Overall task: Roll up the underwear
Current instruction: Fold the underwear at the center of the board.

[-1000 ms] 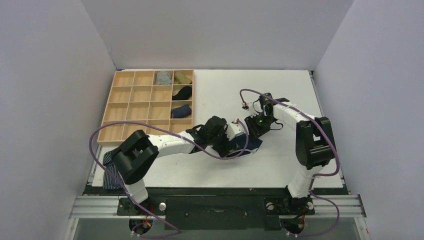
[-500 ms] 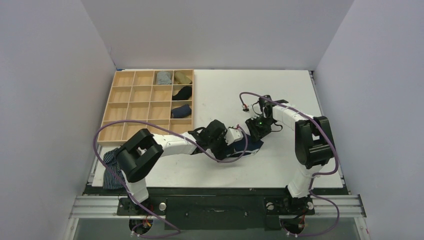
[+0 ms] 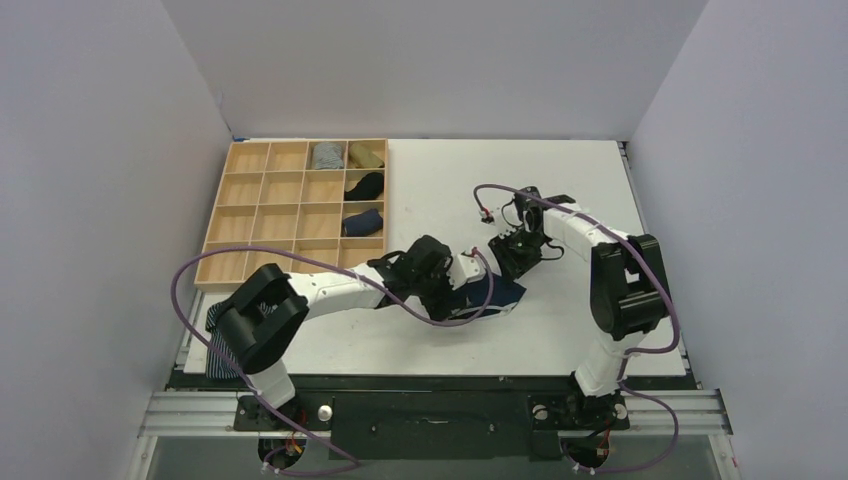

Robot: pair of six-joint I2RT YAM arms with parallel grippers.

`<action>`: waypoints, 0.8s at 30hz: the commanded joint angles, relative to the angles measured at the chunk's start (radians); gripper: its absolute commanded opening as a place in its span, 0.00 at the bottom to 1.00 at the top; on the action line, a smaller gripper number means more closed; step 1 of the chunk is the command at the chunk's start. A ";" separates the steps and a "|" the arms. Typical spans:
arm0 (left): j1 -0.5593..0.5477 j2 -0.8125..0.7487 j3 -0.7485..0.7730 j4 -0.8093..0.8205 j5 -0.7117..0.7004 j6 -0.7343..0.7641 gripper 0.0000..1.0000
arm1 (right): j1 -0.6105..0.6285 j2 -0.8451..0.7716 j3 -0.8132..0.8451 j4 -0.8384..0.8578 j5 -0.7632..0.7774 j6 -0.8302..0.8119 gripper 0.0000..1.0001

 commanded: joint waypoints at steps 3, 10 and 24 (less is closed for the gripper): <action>0.053 -0.090 0.051 0.034 0.092 -0.053 0.97 | 0.033 -0.096 0.054 -0.079 -0.085 -0.074 0.36; 0.159 -0.033 0.081 0.162 0.000 -0.241 0.97 | 0.033 -0.113 0.004 -0.013 -0.051 -0.010 0.36; 0.224 0.201 0.226 0.230 -0.064 -0.502 0.97 | -0.034 -0.084 -0.085 0.077 -0.027 0.080 0.35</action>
